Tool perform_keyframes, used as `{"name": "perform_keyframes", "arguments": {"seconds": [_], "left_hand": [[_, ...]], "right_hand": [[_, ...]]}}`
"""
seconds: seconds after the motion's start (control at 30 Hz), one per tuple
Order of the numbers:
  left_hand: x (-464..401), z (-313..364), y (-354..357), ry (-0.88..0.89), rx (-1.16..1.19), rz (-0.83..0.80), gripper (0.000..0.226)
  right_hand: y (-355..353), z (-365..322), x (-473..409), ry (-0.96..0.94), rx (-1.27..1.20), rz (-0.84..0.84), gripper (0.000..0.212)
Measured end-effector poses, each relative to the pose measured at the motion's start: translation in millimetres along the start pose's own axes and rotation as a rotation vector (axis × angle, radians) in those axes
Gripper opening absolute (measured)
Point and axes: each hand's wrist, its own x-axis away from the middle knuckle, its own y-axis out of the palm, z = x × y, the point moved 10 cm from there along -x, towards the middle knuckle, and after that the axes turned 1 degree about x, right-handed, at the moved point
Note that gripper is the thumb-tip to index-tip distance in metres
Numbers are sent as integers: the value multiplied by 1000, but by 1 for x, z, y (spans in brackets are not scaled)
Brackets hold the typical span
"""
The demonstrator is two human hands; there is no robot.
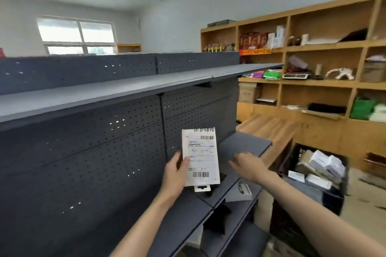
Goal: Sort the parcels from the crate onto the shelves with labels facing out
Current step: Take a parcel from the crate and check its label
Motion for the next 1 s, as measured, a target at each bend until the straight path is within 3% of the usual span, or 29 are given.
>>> {"name": "perform_keyframes", "arguments": {"seconds": [0.47,0.6,0.7,1.0], "left_hand": [[-154,19,371,74,40,-412,21],[-178,16,457,100,69,-530,31],[-196,-3,504,50,96,-562,27],[-258,-57,585,3,115,-647,31]], "right_hand": [[-90,384,-5,541,47,126,38],[-95,450,1,626,64,158,34],[-94,489,-1,670,88,171,37],[-68,564,-52,746,101,103,34]]}}
